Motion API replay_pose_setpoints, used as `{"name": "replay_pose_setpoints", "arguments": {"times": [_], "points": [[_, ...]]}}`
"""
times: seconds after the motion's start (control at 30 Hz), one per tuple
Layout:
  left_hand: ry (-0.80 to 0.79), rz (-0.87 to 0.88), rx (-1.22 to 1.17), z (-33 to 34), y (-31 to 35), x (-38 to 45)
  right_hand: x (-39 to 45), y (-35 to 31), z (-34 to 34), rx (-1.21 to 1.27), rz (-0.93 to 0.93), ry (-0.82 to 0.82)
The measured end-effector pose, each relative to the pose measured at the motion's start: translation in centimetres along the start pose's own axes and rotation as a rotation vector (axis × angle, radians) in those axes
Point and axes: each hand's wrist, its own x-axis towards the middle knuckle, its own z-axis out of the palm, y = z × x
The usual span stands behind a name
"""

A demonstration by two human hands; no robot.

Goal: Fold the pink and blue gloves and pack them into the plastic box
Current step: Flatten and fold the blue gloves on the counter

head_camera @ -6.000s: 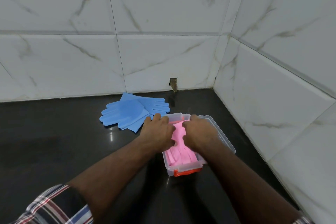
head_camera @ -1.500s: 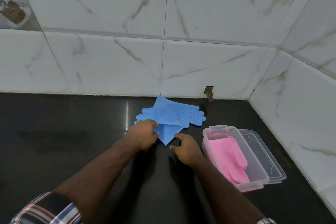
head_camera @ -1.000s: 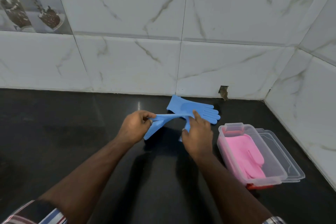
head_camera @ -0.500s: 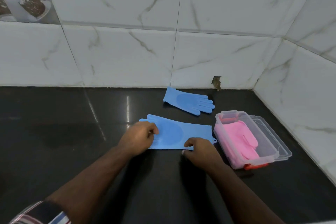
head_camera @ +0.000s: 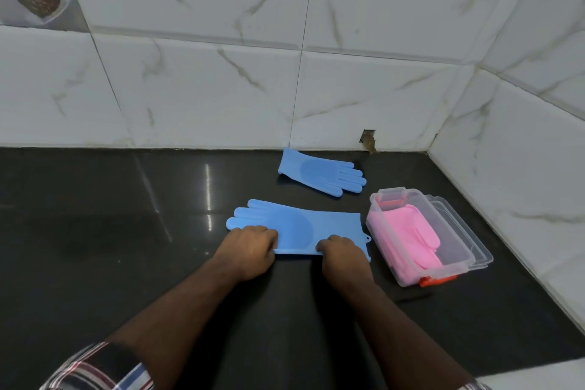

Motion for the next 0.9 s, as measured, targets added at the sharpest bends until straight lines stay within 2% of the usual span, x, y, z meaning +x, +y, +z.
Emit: {"name": "replay_pose_setpoints", "arguments": {"times": [0.13,0.2,0.37,0.47,0.53,0.67,0.9], "points": [[-0.120,-0.045,-0.041,-0.7,0.4,-0.5,-0.5,0.3,-0.4,0.047,0.045,-0.123],[-0.086,-0.083,-0.070,-0.9,0.4,-0.5,-0.7,0.7,-0.4,0.149,0.091,-0.147],[0.026,-0.057,-0.075,-0.8,0.2,0.6,0.1,1.5,-0.8,0.221,0.088,-0.025],[0.051,-0.028,0.021,-0.1,0.1,1.4,0.7,1.5,-0.4,0.208,0.009,-0.045],[0.035,-0.091,0.081,0.3,0.0,1.8,1.1,1.5,0.1,0.185,-0.023,-0.072],[-0.027,-0.179,0.049,0.7,-0.5,2.1,1.9,1.6,0.6,0.216,-0.012,-0.115],[0.008,-0.244,0.085,0.5,-0.2,1.7,2.1,1.7,0.7,0.194,-0.010,-0.005]]}}
